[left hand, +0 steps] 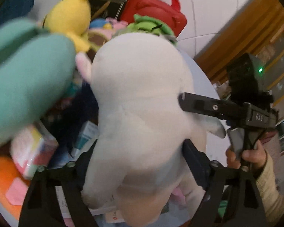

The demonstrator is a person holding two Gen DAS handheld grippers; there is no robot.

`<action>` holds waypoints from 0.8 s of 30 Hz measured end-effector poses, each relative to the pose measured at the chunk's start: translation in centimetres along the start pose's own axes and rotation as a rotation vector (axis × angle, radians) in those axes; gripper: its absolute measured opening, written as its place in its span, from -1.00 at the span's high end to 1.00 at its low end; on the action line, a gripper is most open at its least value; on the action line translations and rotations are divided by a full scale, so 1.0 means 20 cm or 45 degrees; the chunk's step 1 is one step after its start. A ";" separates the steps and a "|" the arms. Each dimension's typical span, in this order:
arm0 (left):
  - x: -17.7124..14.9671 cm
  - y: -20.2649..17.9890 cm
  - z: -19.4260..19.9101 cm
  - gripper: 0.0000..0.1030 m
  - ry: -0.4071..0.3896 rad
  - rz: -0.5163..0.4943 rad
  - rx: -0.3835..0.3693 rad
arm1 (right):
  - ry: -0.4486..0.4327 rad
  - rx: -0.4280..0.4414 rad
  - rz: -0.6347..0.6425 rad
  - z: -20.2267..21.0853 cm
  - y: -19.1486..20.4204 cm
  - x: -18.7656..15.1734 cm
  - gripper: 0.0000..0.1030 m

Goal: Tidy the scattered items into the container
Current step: 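Lift the white plush with both grippers and swing it toward the blue crate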

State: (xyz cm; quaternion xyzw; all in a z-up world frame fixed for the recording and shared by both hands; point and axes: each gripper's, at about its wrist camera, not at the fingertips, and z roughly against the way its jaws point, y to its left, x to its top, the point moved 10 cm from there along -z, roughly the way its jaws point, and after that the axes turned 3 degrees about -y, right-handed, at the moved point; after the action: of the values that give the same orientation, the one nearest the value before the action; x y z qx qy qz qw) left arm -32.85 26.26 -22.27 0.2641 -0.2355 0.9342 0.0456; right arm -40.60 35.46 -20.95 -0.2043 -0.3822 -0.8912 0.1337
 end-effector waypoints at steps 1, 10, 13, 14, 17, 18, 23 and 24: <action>0.01 -0.01 0.02 -0.55 -0.014 -0.018 0.008 | -0.040 -0.009 0.022 0.03 0.02 0.02 -0.65; 0.22 -0.21 0.32 -0.50 -0.254 -0.221 0.123 | -0.272 0.059 0.177 0.34 0.24 0.20 -0.64; 0.31 -0.24 0.44 -0.50 -0.323 -0.252 0.153 | -0.339 0.093 0.232 0.41 0.35 0.28 -0.64; 0.33 -0.25 0.47 -0.50 -0.342 -0.256 0.166 | -0.355 0.103 0.252 0.43 0.38 0.30 -0.64; 0.40 -0.23 0.56 -0.50 -0.391 -0.256 0.198 | -0.380 0.125 0.304 0.46 0.47 0.36 -0.64; 0.41 -0.22 0.59 -0.50 -0.404 -0.252 0.206 | -0.383 0.133 0.322 0.47 0.51 0.38 -0.64; 0.49 -0.13 0.78 -0.50 -0.471 -0.223 0.268 | -0.385 0.186 0.402 0.43 0.74 0.47 -0.64; 0.50 -0.11 0.82 -0.50 -0.481 -0.217 0.279 | -0.385 0.196 0.414 0.42 0.79 0.49 -0.64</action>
State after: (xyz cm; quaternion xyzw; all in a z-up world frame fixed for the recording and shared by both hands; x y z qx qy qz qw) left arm -33.26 20.17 -3.95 0.4566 -0.1141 0.8809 0.0503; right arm -40.80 30.21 -1.35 -0.3837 -0.4267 -0.7854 0.2319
